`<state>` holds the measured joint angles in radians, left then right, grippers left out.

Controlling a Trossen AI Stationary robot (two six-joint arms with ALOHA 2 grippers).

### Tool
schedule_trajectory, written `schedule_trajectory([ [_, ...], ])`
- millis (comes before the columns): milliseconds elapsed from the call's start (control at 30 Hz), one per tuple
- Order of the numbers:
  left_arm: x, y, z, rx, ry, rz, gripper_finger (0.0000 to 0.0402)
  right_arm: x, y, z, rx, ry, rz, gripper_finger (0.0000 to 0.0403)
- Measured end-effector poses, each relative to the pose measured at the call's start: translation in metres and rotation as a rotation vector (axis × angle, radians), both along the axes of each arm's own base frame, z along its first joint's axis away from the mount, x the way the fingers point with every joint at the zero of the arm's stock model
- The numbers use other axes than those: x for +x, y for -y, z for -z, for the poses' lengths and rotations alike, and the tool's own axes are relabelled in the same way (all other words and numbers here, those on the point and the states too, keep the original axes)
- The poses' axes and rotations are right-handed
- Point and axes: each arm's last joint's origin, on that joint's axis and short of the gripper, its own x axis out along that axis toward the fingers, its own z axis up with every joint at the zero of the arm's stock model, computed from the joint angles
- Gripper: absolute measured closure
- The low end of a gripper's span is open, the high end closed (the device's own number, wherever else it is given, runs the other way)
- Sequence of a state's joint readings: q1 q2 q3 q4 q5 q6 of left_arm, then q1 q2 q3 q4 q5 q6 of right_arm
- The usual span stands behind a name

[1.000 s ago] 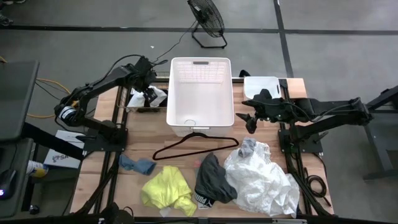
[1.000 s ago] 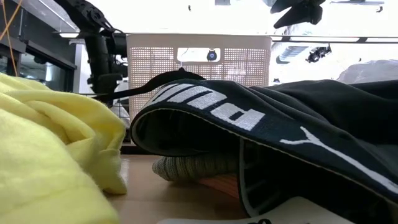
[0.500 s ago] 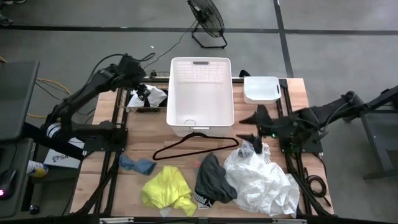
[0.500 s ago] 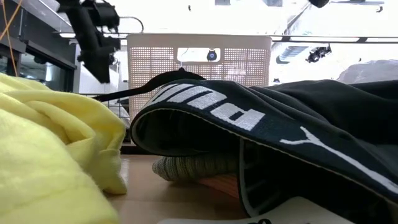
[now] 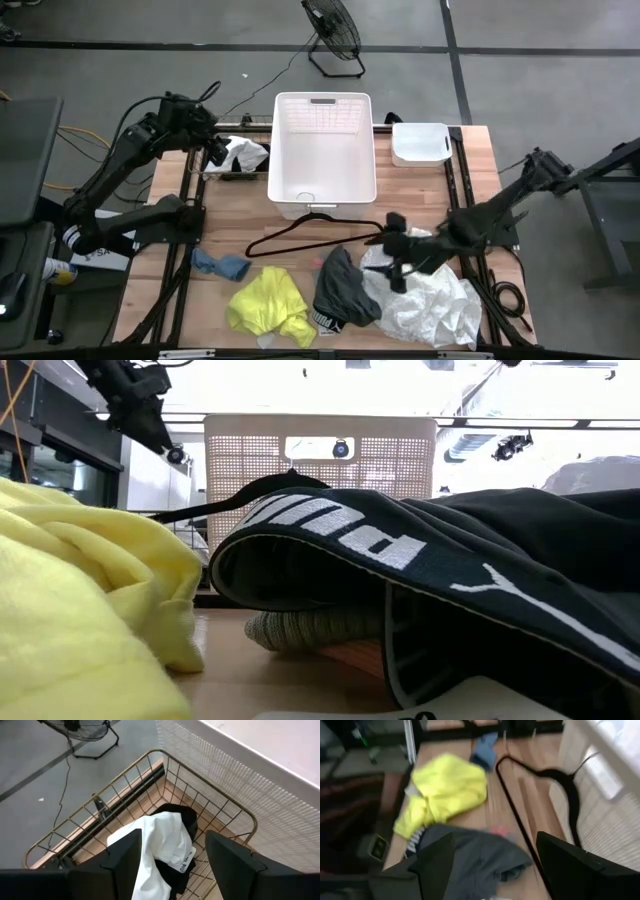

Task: Pick & Place Cloths
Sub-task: Put the gray underwear into the wire basket

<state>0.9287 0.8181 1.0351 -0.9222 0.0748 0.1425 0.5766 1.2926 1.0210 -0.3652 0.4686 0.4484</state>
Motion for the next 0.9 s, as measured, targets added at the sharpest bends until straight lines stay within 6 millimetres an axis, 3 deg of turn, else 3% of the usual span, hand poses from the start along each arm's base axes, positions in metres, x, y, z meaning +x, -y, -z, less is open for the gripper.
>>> schedule_trajectory([
  [333,0.005,-0.003,0.001,-0.031,0.041,0.064,0.0187,0.038,-0.022,0.059,-0.209,-0.126,-0.084,0.0131],
  [567,0.006,-0.003,0.000,-0.022,0.053,0.078,0.0187,0.057,-0.027,0.094,-0.233,-0.182,-0.080,0.0131],
  [900,0.006,-0.003,0.000,-0.023,0.054,0.082,0.0187,0.069,-0.019,0.117,-0.183,-0.250,-0.039,0.0131],
])
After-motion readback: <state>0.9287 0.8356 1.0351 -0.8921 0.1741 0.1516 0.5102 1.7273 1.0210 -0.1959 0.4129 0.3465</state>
